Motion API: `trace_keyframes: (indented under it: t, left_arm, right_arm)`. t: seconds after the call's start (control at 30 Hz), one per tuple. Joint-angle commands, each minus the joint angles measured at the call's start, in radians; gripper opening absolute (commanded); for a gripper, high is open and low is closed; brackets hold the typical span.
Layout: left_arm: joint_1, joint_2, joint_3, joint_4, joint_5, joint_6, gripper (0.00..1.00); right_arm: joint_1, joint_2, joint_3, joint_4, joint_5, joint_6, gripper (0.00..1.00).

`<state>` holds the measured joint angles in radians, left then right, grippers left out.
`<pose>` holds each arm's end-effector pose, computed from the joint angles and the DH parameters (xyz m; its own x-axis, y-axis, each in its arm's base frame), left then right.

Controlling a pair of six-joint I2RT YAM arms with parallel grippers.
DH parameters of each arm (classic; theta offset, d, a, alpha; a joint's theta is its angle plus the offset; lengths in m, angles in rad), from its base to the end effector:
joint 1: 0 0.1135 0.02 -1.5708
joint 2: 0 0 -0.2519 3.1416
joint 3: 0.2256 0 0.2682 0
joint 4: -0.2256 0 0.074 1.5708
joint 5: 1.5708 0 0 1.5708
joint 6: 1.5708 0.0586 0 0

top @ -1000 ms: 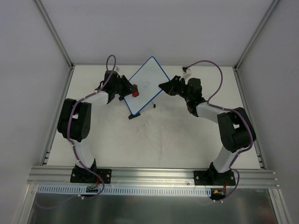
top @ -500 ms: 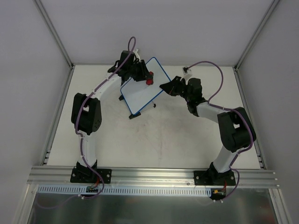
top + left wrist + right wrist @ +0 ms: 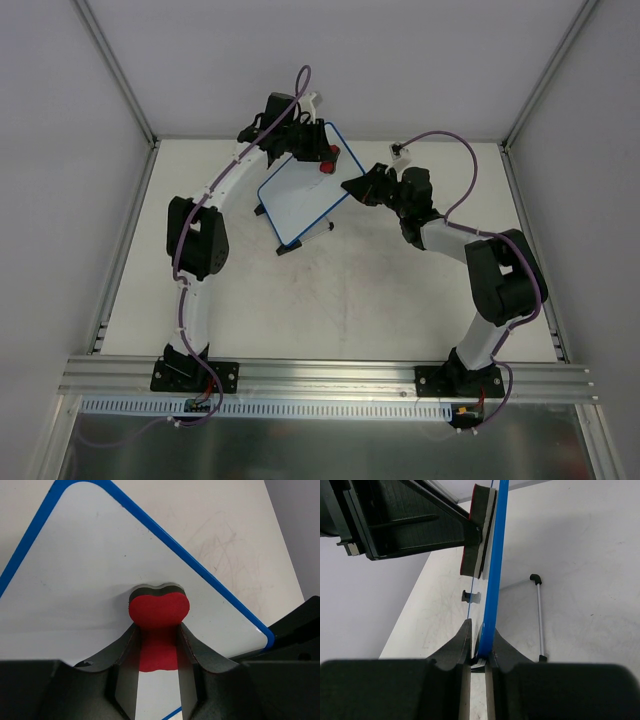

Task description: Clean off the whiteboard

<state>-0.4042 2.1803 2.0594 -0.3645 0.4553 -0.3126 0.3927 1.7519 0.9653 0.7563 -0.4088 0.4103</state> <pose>0.4891 -0.2372 0.2890 -0.6268 -0.0323 -0.7785 0.5445 0.6966 -0.4672 0.3793 0.1823 0.2147 -0.3122 0.2669 -0.9118 -0.6474 0.6426 0.4097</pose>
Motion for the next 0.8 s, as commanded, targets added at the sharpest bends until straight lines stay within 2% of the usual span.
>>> trace_keyframes:
  t: [0.0, 0.17, 0.3, 0.4, 0.57, 0.77]
  left_arm:
    - [-0.056, 0.058, 0.021, -0.050, 0.103, 0.063, 0.00]
    - [-0.062, 0.053, -0.050, -0.067, 0.146, 0.118, 0.00]
    - [-0.100, -0.017, -0.123, -0.065, 0.073, 0.232, 0.00]
    - [-0.122, -0.039, -0.140, -0.065, 0.031, 0.262, 0.00]
    - [-0.107, -0.028, -0.120, -0.067, -0.049, 0.227, 0.00]
    - [0.024, 0.022, -0.090, -0.067, -0.001, 0.072, 0.00]
  right_arm:
    - [0.061, 0.026, 0.026, -0.005, -0.139, -0.160, 0.00]
    - [0.063, 0.024, 0.024, -0.005, -0.137, -0.162, 0.00]
    - [0.063, 0.029, 0.026, -0.005, -0.139, -0.162, 0.00]
    - [0.063, 0.028, 0.026, -0.005, -0.137, -0.159, 0.00]
    - [0.063, 0.026, 0.024, -0.005, -0.137, -0.160, 0.00]
    - [0.061, 0.023, 0.024, -0.005, -0.139, -0.160, 0.00]
